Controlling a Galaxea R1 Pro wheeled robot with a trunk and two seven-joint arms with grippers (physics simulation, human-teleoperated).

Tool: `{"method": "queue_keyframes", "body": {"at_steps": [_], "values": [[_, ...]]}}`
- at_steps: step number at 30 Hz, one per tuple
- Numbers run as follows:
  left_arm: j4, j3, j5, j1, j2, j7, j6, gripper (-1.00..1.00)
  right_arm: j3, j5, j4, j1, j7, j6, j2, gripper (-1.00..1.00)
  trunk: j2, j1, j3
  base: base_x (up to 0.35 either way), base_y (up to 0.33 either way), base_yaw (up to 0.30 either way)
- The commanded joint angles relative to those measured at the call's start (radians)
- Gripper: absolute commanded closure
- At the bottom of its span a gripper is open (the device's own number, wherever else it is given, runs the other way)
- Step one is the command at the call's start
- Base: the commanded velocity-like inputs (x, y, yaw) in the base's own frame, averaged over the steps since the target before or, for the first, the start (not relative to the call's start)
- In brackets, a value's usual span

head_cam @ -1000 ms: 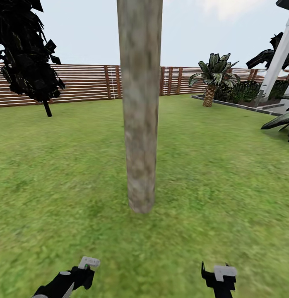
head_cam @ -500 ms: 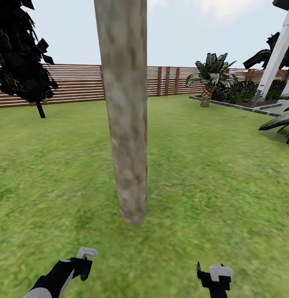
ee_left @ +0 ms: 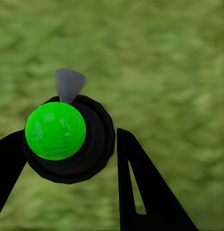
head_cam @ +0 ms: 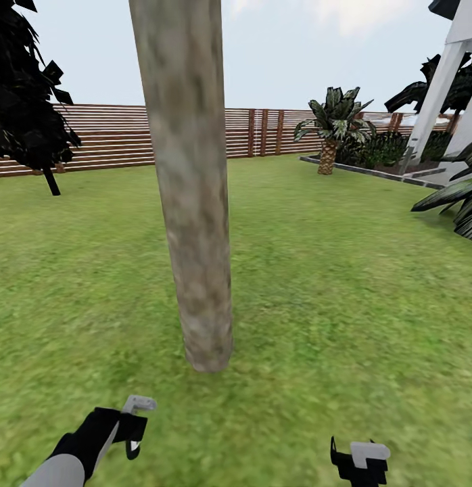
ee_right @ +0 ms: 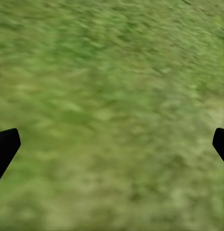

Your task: In the garden, pick up the pesticide atomizer on the floor and spray pesticide onto both trees until each tree trunk is fully covered.

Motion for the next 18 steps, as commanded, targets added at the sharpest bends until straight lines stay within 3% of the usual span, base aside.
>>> {"method": "queue_keyframes", "body": {"at_steps": [1, 7, 12, 18], "values": [[0.000, 0.000, 0.000, 0.002, -0.001, 0.000, -0.001, 1.00, 0.000, 0.000, 0.000, 0.000, 0.000, 0.000, 0.000, -1.00, 0.000, 0.000, 0.000, -0.001, 0.000, 0.000], [0.000, 0.000, 0.001, 0.003, -0.005, 0.000, -0.004, 1.00, 0.000, 0.001, 0.000, 0.000, 0.000, 0.000, 0.000, -1.00, 0.000, 0.000, 0.000, -0.051, 0.000, -0.049], [-0.002, 0.000, 0.001, 0.003, -0.007, 0.000, -0.006, 1.00, 0.000, 0.001, 0.000, 0.000, 0.000, 0.000, 0.000, -1.00, 0.000, 0.000, 0.000, -0.298, 0.000, -0.234], [-0.002, 0.002, 0.001, 0.001, -0.010, 0.000, -0.007, 1.00, 0.000, 0.002, 0.000, 0.000, 0.000, 0.000, 0.000, -1.00, 0.000, 0.000, 0.000, -0.248, 0.000, -0.042]]}}
